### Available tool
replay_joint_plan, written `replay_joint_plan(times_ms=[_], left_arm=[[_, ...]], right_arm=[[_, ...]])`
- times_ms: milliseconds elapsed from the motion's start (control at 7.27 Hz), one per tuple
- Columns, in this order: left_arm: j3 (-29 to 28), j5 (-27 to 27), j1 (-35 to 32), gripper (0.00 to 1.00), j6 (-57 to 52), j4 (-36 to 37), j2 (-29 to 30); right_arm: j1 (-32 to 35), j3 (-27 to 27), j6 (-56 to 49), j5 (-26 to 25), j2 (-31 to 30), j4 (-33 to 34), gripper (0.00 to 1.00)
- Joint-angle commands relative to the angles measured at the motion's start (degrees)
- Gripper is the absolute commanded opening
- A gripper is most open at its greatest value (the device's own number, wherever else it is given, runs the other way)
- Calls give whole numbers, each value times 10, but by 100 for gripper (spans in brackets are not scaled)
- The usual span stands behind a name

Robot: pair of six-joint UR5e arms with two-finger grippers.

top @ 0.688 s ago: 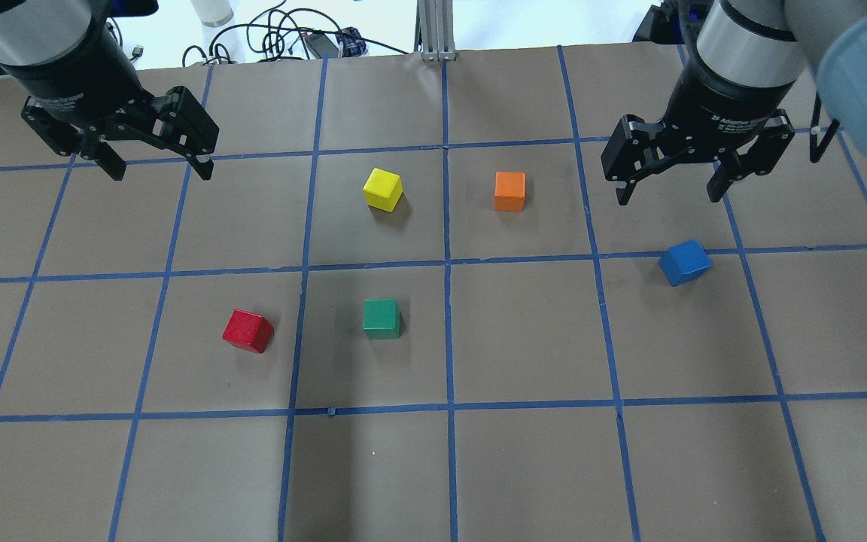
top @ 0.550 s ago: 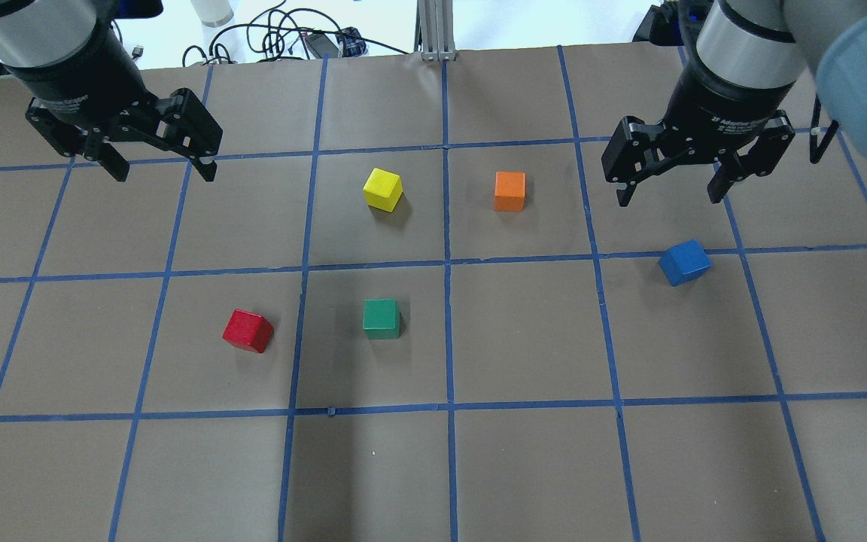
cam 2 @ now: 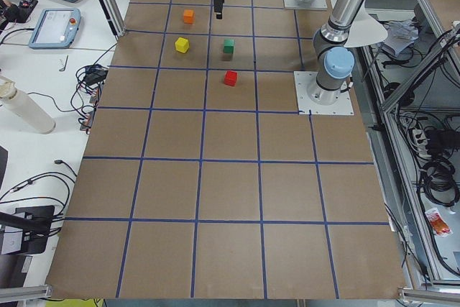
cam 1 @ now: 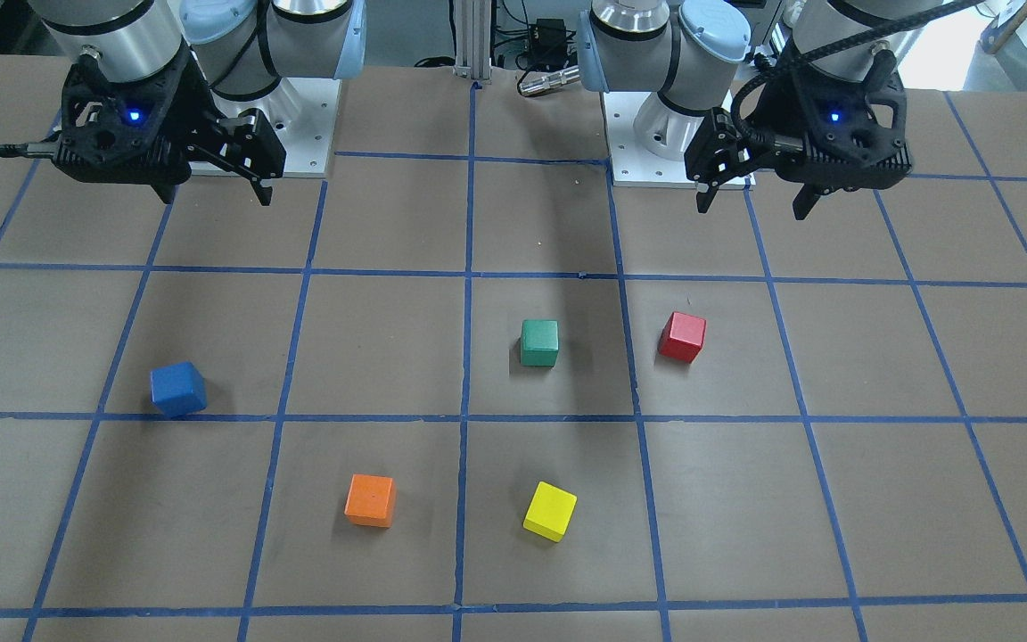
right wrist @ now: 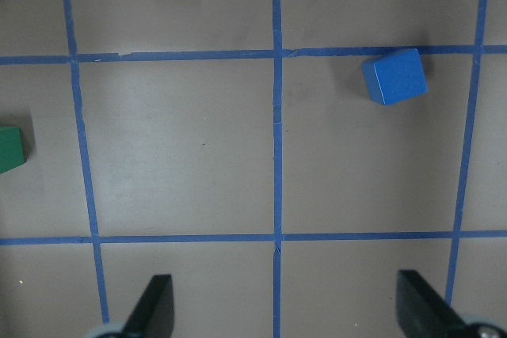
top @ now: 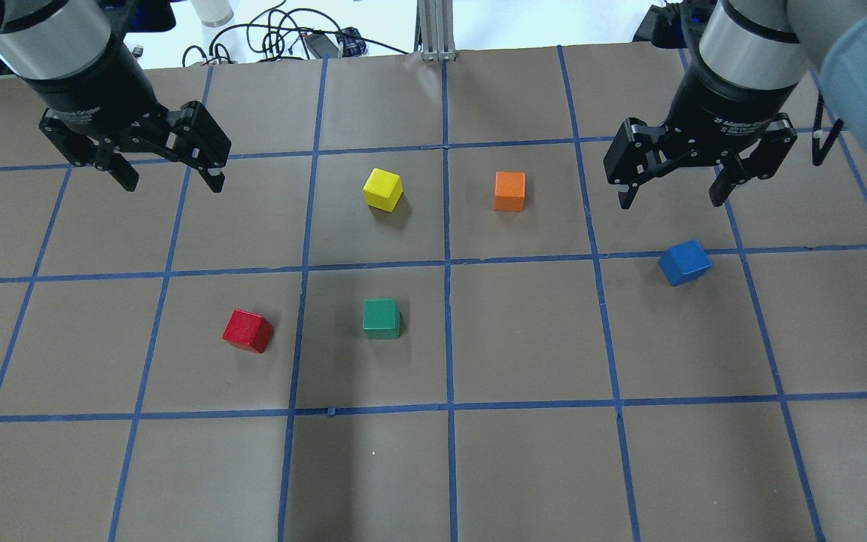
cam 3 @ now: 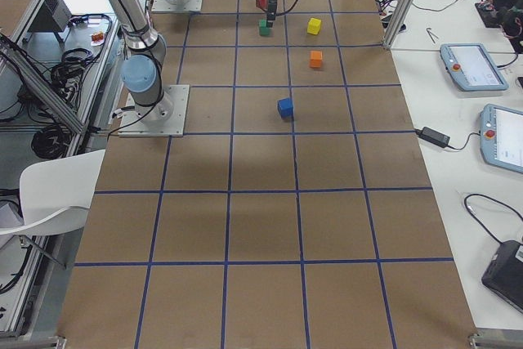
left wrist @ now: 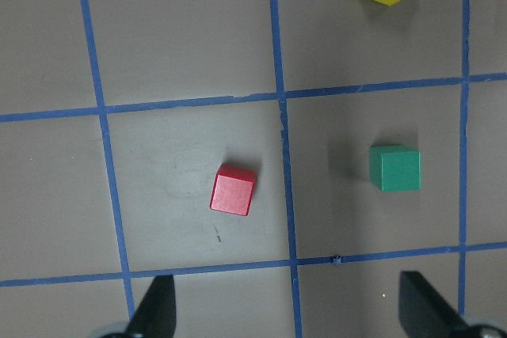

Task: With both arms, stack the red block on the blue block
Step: 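Lower the left gripper over the red cube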

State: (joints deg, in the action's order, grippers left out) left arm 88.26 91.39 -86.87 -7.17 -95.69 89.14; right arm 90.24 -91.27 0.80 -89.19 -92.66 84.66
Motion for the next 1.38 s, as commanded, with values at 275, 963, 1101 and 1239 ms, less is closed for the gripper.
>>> replay_joint_plan(times_ms=[275,963,1101,1239], left_arm=[[196,24,29,100,-110,198,22],[346,26,31,100,-221,412,76],[356,26,31,100,-220,433,85],[359,25,37,100,-220,443,95]], right_arm=[[0,0,0,-2,-1,-1,100],[0,0,1,-4,-4,3,100],[0,0,1,-4,-4,3,100],[0,0,1,-4,-4,2,100]])
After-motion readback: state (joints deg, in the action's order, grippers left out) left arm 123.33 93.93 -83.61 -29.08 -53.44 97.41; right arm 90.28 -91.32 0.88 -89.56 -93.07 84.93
